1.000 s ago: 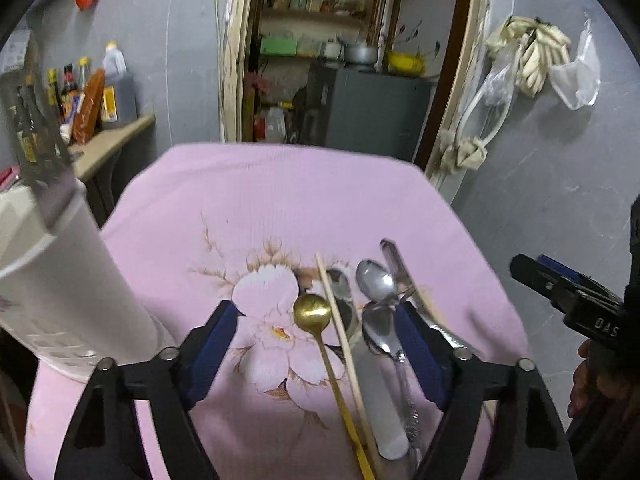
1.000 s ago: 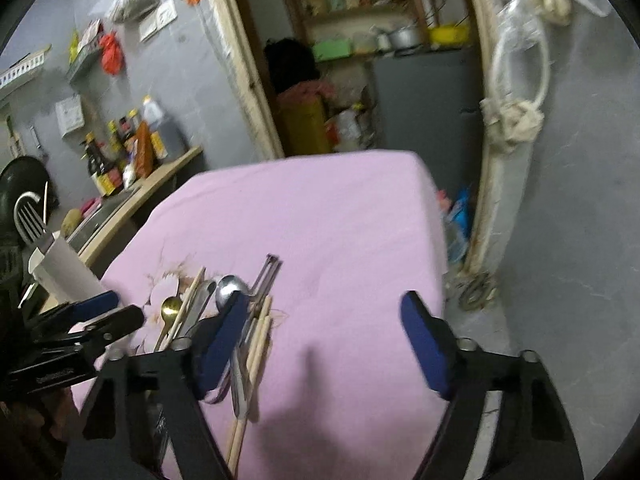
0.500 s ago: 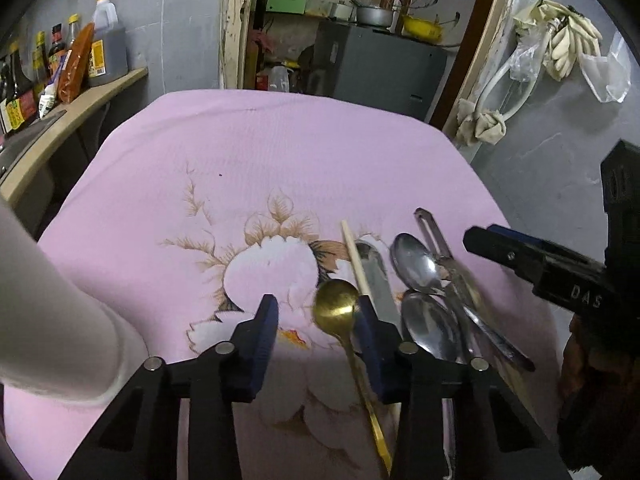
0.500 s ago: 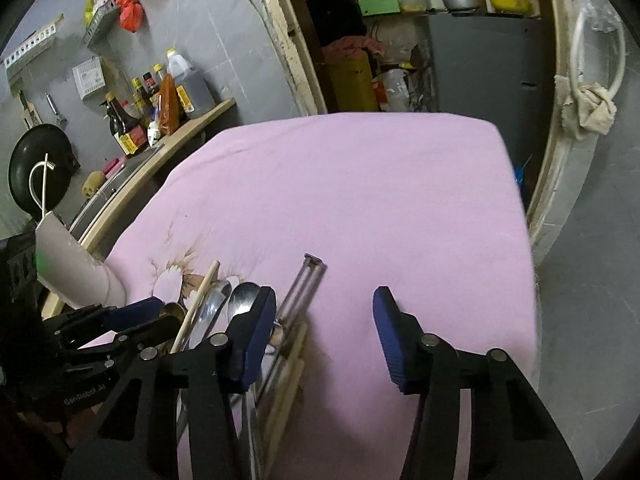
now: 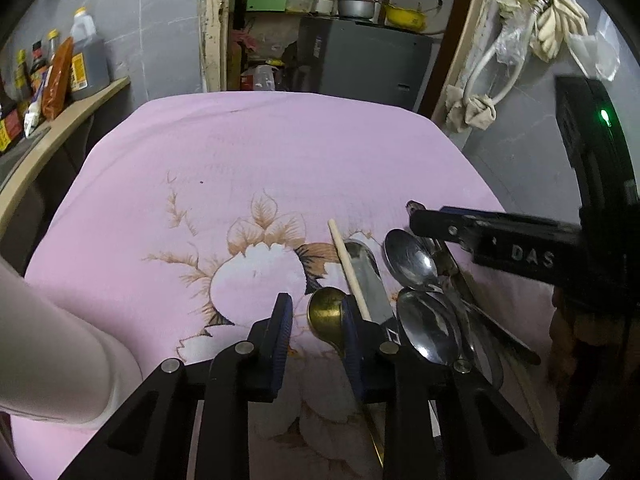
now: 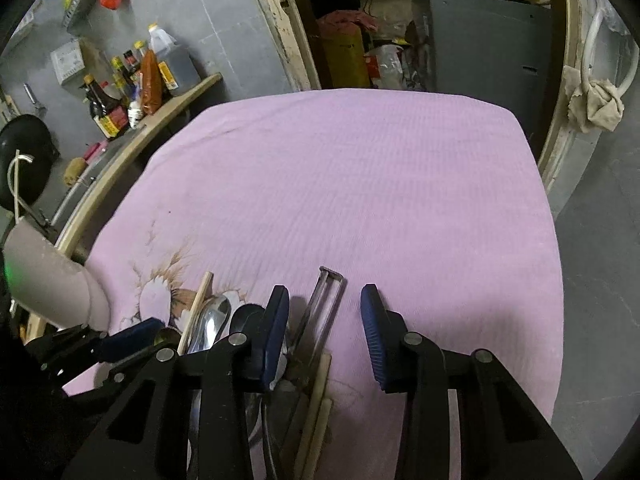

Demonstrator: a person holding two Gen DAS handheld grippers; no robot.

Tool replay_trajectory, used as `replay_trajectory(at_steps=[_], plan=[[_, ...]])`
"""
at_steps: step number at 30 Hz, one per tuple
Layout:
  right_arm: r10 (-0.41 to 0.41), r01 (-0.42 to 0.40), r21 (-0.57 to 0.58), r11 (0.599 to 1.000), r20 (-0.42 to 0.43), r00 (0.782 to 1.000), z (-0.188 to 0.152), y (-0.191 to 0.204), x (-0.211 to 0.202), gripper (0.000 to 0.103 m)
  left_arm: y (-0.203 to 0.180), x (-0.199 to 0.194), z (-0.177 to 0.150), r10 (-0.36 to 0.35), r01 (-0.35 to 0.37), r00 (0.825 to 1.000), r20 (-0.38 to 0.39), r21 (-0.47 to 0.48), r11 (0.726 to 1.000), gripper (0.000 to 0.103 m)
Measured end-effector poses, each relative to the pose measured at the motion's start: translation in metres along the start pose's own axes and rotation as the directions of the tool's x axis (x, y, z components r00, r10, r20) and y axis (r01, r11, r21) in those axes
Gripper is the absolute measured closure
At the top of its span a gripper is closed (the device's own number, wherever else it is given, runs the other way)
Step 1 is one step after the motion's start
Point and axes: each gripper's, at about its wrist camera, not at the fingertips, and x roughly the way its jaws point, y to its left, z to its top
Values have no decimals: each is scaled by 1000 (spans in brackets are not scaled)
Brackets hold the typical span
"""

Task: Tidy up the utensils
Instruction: 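Grasp the gold spoon with the left tool while the right tool grasps the metal peeler, then carry the gold spoon with the left tool while the right tool carries the peeler, release both into the basket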

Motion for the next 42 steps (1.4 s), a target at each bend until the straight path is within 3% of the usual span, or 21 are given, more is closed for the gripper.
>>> replay_trajectory(at_steps=[9, 10, 12, 16, 19, 27, 31, 42], plan=[[-179, 171, -82, 982, -94, 979, 9, 30, 7, 70, 5, 0, 3, -45, 44, 999, -30, -31, 999, 96], [-178, 172, -64, 983, -102, 979, 11, 30, 6, 71, 7, -1, 3, -56, 54, 998, -32, -51, 997, 96], [-186, 183, -37, 982, -106, 977, 14, 27, 3, 88, 10, -4, 2, -70, 68, 997, -27, -76, 995, 99], [-81, 92, 107, 990, -107, 991, 11, 8, -9, 90, 7, -16, -1, -63, 63, 998, 3, -70, 996, 100], [25, -14, 253, 967, -37, 999, 2, -7, -32, 92, 6, -28, -1, -67, 69, 997, 31, -73, 995, 100], [-9, -39, 286, 957, 163, 987, -20, -4, -109, 92, 8, -75, 2, -40, 50, 986, 163, -61, 997, 100], [-56, -17, 284, 959, 246, 968, -33, 2, -146, 92, 8, -102, 4, -29, 37, 973, 231, -32, 999, 100], [-139, 23, 256, 967, 447, 884, -29, 55, -238, 92, 30, -182, 24, -38, 41, 924, 381, 0, 999, 100]])
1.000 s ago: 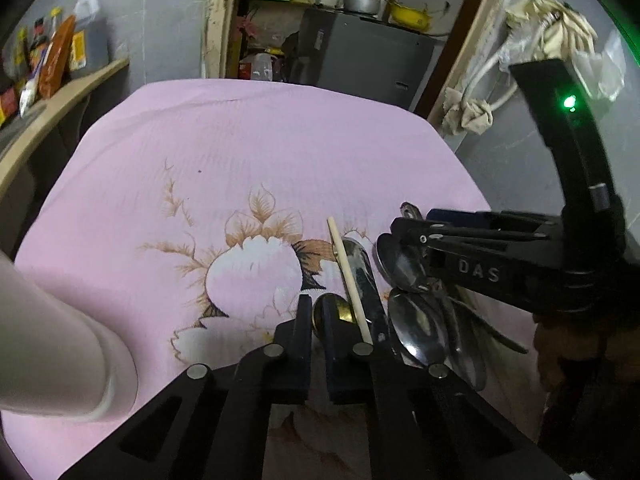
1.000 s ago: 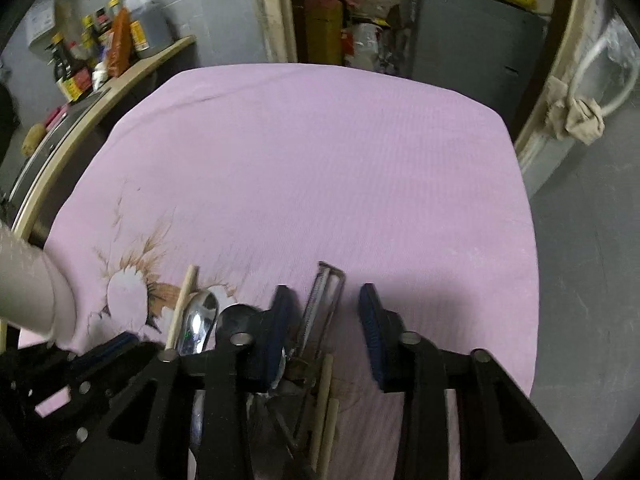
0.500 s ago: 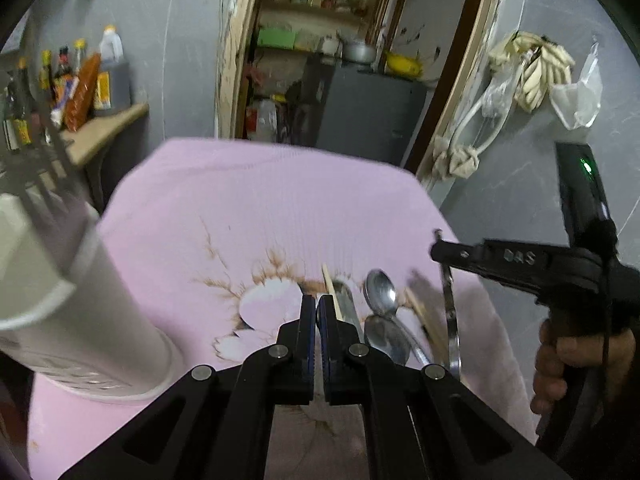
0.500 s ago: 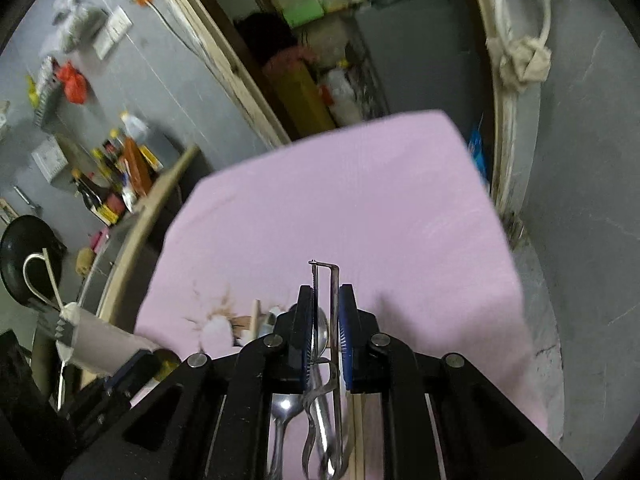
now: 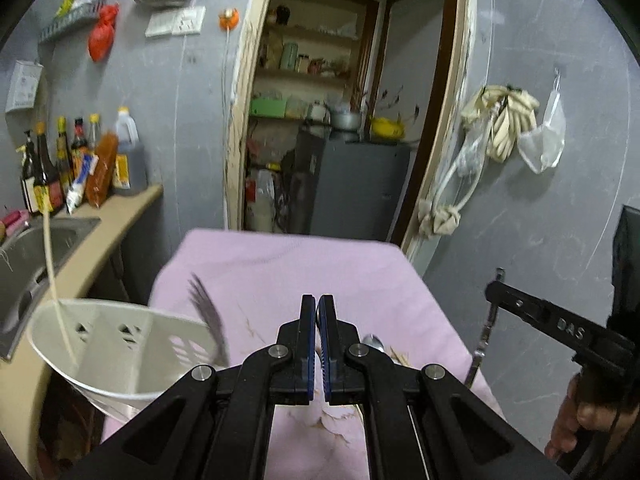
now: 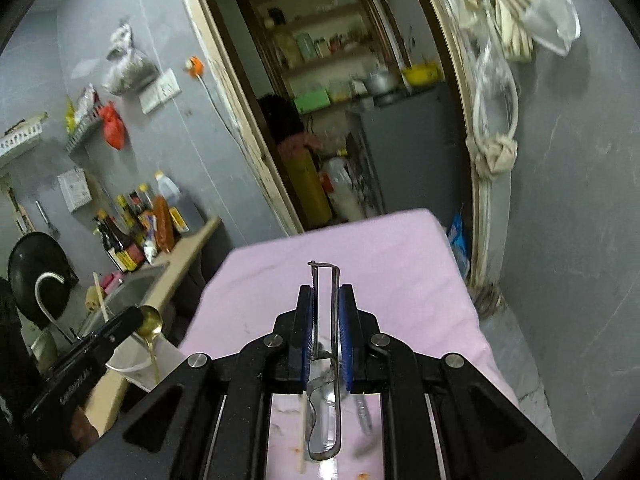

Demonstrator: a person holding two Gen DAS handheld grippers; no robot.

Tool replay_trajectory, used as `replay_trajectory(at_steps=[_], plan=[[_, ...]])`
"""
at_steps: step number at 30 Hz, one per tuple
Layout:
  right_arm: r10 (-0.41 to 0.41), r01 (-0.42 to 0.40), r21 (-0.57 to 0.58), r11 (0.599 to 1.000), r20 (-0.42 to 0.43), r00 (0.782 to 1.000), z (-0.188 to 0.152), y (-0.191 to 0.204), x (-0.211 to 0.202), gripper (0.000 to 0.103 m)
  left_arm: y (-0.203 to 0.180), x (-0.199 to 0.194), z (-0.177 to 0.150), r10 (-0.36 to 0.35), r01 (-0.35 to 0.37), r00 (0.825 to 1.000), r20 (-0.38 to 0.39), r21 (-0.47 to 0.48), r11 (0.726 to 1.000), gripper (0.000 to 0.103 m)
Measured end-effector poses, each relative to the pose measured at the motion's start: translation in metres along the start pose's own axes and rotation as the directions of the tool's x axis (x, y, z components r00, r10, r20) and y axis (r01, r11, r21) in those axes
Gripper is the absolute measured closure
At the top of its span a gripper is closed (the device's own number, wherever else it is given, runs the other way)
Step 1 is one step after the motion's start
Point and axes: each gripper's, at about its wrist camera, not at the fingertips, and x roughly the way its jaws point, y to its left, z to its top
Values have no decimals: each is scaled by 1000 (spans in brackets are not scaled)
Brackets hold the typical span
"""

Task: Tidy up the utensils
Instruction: 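Carry the gold spoon with the left tool while the right tool carries the peeler, release both into the basket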

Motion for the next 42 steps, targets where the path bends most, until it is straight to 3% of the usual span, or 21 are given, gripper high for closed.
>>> replay_trajectory(at_steps=[5, 11, 21, 28, 42], plan=[[43, -41, -24, 999, 77, 996, 12, 45, -23, 92, 27, -31, 24, 22, -20, 997, 71, -19, 1000, 100], [146, -135, -79, 988, 146, 979, 21, 103, -32, 92, 78, -66, 46, 120, -113, 981, 152, -54, 992, 100], [311, -279, -173, 944, 192, 931, 20, 191, -17, 92, 178, -94, 66, 332, -302, 918, 217, -163, 939, 100], [306, -269, -228, 936, 149, 940, 4, 221, 13, 92, 203, -75, 70, 389, -358, 892, 232, -166, 919, 100], [234, -203, -276, 940, 85, 968, -17, 224, 54, 92, 199, -29, 42, 382, -369, 899, 213, -100, 924, 100]])
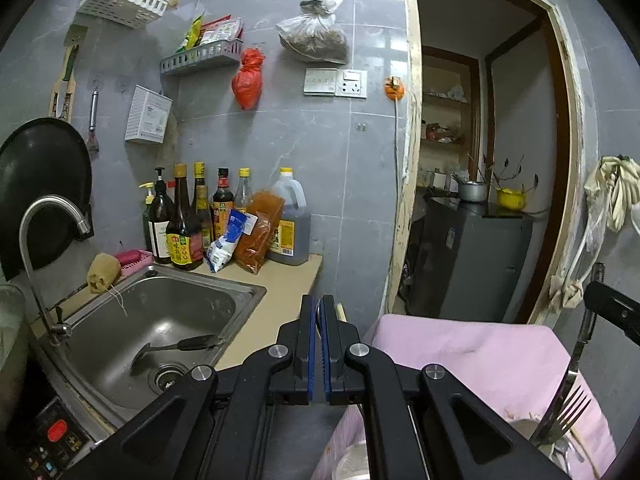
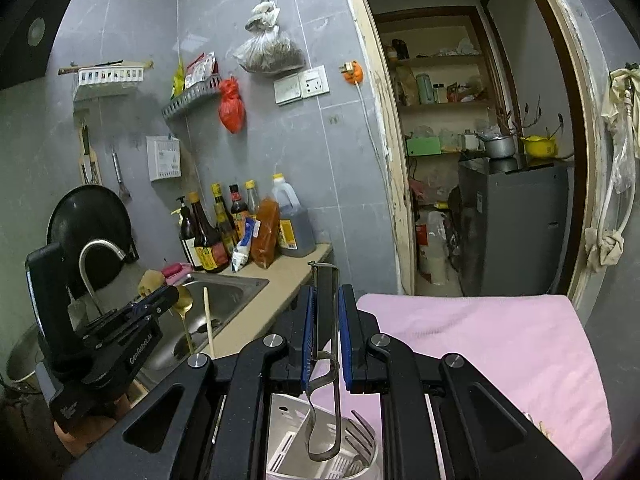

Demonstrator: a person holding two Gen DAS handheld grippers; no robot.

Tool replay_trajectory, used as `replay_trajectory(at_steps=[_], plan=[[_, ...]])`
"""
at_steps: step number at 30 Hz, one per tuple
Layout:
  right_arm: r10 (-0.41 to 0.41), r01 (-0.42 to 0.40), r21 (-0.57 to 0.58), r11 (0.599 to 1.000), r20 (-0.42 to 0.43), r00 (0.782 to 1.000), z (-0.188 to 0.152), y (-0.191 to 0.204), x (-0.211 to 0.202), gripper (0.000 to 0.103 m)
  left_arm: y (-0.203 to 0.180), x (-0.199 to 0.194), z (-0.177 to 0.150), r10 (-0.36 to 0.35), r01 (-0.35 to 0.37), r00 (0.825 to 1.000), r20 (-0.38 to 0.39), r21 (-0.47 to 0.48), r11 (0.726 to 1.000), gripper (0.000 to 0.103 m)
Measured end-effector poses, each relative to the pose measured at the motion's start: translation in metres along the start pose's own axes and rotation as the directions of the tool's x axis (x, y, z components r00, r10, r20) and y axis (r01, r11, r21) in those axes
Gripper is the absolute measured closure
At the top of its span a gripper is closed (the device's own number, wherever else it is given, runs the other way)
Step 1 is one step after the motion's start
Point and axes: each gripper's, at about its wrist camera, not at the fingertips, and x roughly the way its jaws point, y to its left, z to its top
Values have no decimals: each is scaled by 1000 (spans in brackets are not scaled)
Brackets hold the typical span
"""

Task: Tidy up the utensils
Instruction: 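Carry the gold spoon with the left tool while the right tool carries the peeler, release both into the basket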

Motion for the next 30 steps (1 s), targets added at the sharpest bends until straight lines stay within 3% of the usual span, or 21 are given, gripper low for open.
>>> replay_trajectory(at_steps=[8, 17, 25, 27, 30], plan=[[-1, 1, 9, 1000, -28, 1000, -10, -2, 4, 92, -7, -3, -11, -32, 33, 999, -9, 41, 999, 100], [0, 1, 6, 1000, -61, 998, -18, -4, 4, 91, -3, -9, -14, -104, 105, 993, -53, 22, 994, 97], [7, -5, 21, 1000, -98, 995, -22, -7, -3, 80, 3, -14, -17, -191, 190, 973, -132, -20, 982, 96], [8, -5, 24, 1000, -102, 995, -22, -9, -5, 72, 5, -16, -16, -218, 215, 965, -148, -37, 976, 88], [12, -9, 34, 999, -105, 994, -21, -11, -9, 67, 6, -20, -15, -249, 241, 957, -149, -71, 968, 71]])
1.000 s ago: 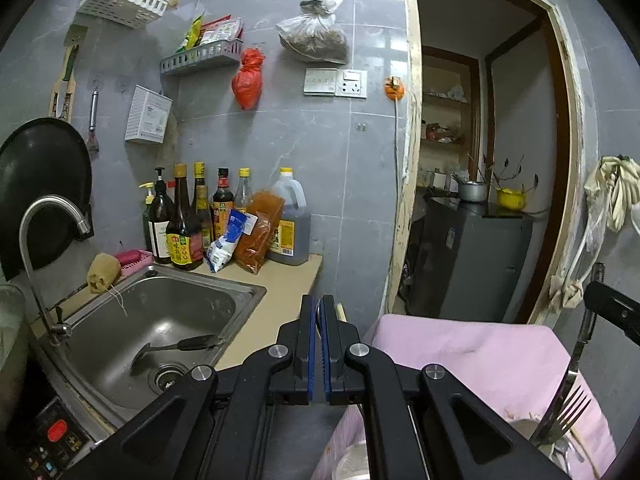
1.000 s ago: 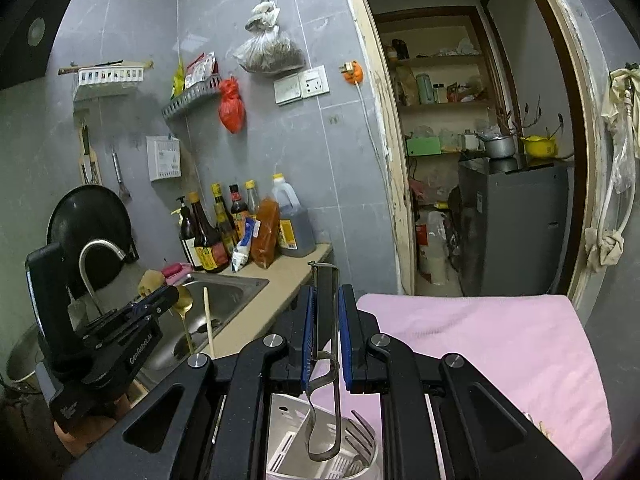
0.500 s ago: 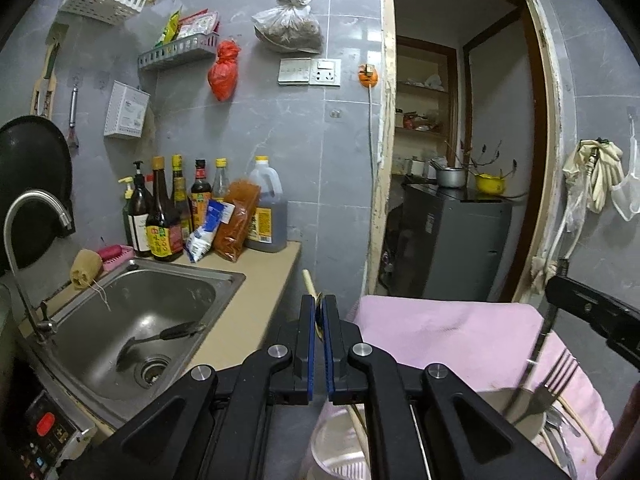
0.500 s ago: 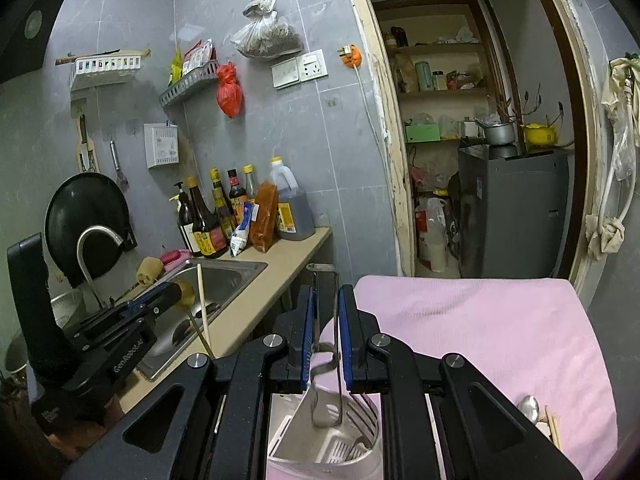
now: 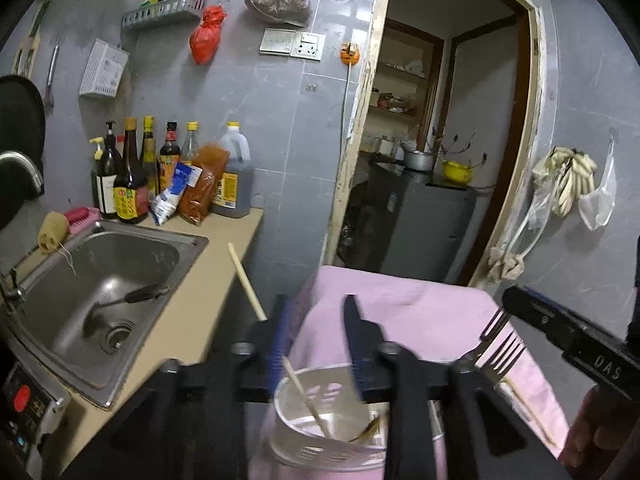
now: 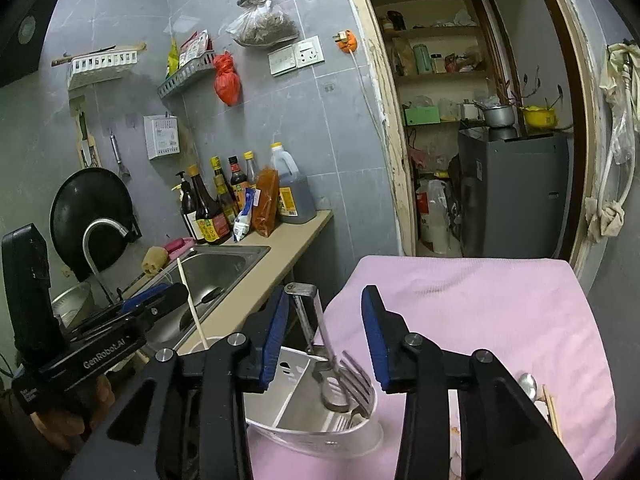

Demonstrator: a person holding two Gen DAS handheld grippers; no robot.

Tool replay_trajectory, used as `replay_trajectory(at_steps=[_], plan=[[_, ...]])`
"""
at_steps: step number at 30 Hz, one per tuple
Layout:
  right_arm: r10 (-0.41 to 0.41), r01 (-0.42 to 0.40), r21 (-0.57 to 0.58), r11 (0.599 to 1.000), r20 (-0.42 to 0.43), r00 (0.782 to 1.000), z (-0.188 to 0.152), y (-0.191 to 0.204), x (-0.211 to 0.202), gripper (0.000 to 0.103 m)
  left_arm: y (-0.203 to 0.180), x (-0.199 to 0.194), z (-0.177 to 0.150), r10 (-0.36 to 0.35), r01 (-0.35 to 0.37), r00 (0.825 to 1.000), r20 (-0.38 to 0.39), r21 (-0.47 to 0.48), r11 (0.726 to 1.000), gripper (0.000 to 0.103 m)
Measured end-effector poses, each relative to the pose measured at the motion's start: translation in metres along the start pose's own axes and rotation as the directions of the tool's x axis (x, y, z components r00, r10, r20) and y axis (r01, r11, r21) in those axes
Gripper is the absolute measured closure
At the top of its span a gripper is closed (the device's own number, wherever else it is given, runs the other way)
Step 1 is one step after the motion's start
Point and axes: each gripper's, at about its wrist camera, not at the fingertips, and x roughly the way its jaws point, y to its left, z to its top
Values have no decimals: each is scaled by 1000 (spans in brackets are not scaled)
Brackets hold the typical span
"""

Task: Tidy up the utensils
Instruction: 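Carry the gold spoon with the left tool while the right tool carries the peeler, release both into the basket, then move both tools back to the chopsticks and spoons on the cloth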

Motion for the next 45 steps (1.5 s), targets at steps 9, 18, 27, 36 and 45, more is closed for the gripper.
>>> replay_trajectory(at_steps=[9, 18, 27, 36, 45], plan=[[0, 0, 37, 999, -1, 1000, 2, -12, -14, 54, -3, -7, 2, -9, 9, 1000, -4, -40, 999, 58], [-57, 54, 44, 998, 89, 994, 13, -30, -55, 30, -22, -28, 5, -10, 13, 999, 33, -70, 997, 28], [-210, 213, 0, 977, 169, 963, 22, -66, -101, 8, -68, -42, 7, 30, -28, 991, 127, -16, 999, 2], [-321, 323, 13, 946, 148, 936, 21, -137, -130, 6, -131, -39, -8, 2, -10, 992, 126, 69, 998, 2], [-388, 385, 59, 921, 75, 918, 1, -211, -125, 6, -186, -17, -43, -40, 33, 997, 63, 100, 994, 2]])
